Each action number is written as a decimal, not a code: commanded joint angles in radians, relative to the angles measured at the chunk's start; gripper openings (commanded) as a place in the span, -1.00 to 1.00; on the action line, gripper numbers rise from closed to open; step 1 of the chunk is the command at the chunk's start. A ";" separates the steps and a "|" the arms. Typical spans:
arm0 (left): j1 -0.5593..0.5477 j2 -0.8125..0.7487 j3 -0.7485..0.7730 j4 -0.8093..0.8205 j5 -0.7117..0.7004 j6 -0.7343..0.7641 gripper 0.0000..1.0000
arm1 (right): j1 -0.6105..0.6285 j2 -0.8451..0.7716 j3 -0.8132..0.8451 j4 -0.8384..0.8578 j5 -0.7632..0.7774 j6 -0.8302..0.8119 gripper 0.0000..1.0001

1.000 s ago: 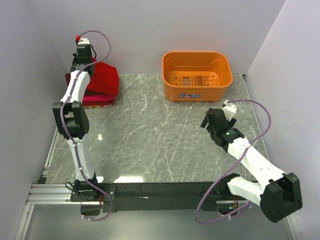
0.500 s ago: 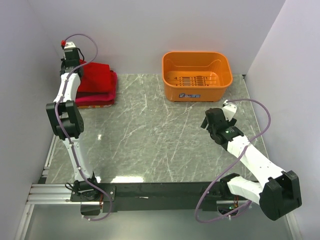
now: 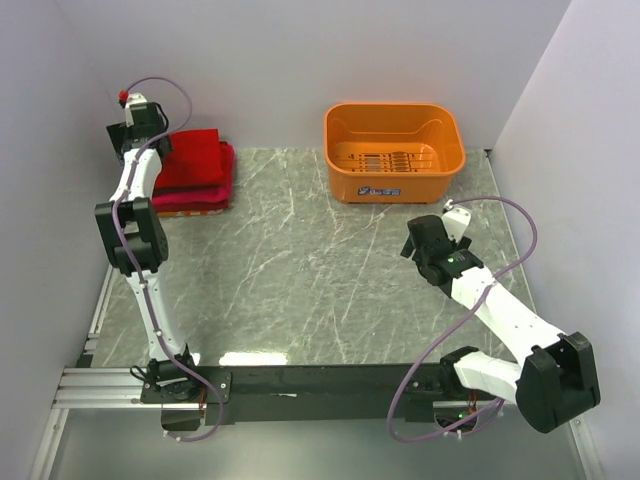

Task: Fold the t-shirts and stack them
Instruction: Neatly place the folded tshirt to the corner, then reset both grippers

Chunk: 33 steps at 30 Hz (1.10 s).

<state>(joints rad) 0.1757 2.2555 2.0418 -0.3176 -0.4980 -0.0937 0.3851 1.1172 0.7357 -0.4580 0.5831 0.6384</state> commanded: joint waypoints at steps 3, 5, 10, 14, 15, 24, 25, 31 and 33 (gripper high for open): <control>0.005 -0.077 0.089 -0.053 -0.030 -0.098 0.99 | -0.005 -0.028 0.039 0.012 0.038 0.023 0.73; 0.002 -0.140 0.084 -0.081 -0.005 -0.165 0.99 | -0.008 -0.048 0.030 0.022 0.034 0.026 0.73; -0.016 -0.313 -0.004 -0.149 0.148 -0.343 0.99 | -0.006 -0.106 0.001 0.061 -0.018 0.017 0.73; -0.106 -0.523 -0.246 -0.077 0.237 -0.490 0.99 | -0.006 -0.174 -0.047 0.105 -0.075 0.018 0.73; -0.140 -0.628 -0.396 -0.042 0.234 -0.507 0.99 | -0.005 -0.187 -0.055 0.113 -0.077 0.020 0.73; -0.524 -1.042 -1.092 0.240 0.215 -0.652 0.99 | -0.003 -0.367 -0.196 0.225 -0.158 -0.020 0.73; -0.563 -1.059 -1.120 0.221 0.187 -0.662 0.99 | -0.003 -0.381 -0.222 0.234 -0.158 -0.017 0.73; -0.599 -1.168 -1.250 0.060 0.012 -0.718 0.99 | -0.003 -0.502 -0.315 0.324 -0.149 -0.011 0.68; -0.599 -1.208 -1.293 0.046 -0.002 -0.739 0.99 | -0.003 -0.540 -0.320 0.323 -0.144 0.003 0.74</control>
